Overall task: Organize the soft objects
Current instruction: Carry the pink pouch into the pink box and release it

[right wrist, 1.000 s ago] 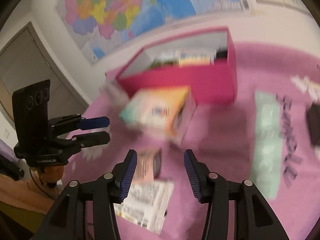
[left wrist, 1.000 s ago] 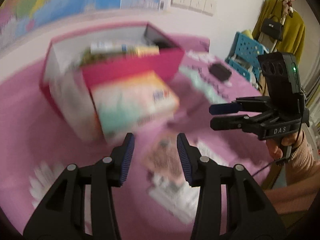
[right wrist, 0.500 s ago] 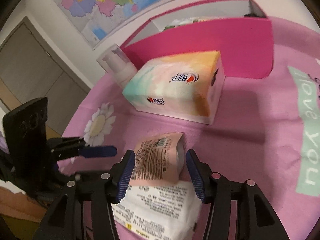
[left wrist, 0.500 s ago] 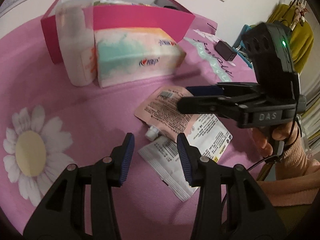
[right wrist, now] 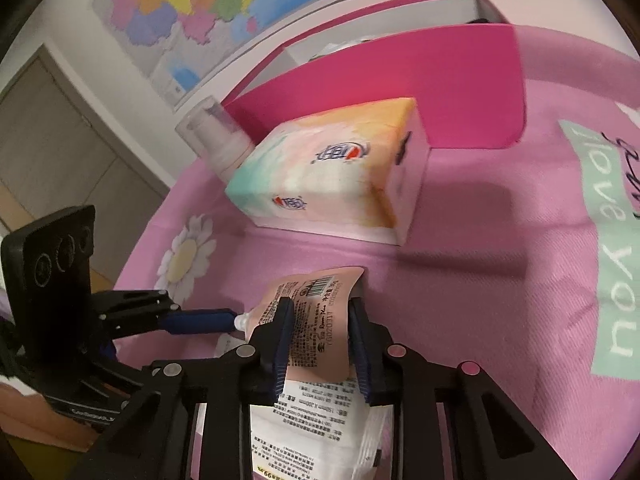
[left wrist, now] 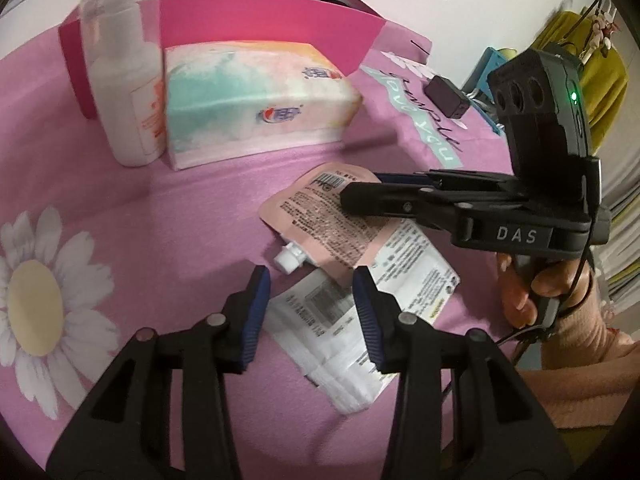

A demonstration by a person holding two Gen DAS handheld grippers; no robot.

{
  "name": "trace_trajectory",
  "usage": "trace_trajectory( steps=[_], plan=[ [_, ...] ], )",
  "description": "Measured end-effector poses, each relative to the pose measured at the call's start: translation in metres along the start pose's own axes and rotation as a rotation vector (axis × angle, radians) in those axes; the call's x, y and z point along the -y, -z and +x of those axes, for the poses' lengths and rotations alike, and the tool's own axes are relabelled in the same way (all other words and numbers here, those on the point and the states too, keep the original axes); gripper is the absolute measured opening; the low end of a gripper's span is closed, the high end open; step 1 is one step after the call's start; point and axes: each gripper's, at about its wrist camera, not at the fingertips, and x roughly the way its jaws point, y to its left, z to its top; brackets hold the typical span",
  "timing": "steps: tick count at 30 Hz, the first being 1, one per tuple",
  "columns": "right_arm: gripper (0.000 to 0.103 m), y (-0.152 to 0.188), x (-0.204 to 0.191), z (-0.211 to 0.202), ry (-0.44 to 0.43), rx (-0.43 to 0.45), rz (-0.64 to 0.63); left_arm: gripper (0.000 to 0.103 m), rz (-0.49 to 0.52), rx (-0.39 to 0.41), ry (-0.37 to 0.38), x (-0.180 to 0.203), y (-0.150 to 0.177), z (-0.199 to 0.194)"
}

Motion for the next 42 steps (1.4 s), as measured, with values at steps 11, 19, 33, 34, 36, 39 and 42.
trace_trajectory(
  steps=[11,19,33,34,36,39,42],
  plan=[
    [0.026,0.004,-0.008,-0.015,0.041,0.053,0.016,0.043,-0.005,0.006,-0.012,0.006,-0.007,-0.001],
    [0.026,-0.011,-0.024,-0.045,0.043,0.129,-0.027,0.043,0.06,0.093,-0.038,0.017,-0.026,-0.028],
    [0.026,-0.08,-0.037,-0.071,0.066,0.262,-0.109,0.043,0.137,0.243,-0.127,0.021,-0.09,-0.059],
    [0.026,-0.086,-0.037,-0.071,0.068,0.27,-0.115,0.043,0.134,0.253,-0.133,0.02,-0.099,-0.061],
    [0.026,-0.104,-0.035,-0.068,0.067,0.282,-0.124,0.043,0.129,0.264,-0.147,0.015,-0.112,-0.062],
    [0.026,-0.128,-0.031,-0.058,0.069,0.289,-0.123,0.043,0.117,0.274,-0.178,0.008,-0.134,-0.06],
    [0.026,-0.149,-0.022,-0.047,0.067,0.286,-0.108,0.043,0.094,0.265,-0.199,-0.004,-0.159,-0.054]
  ],
)
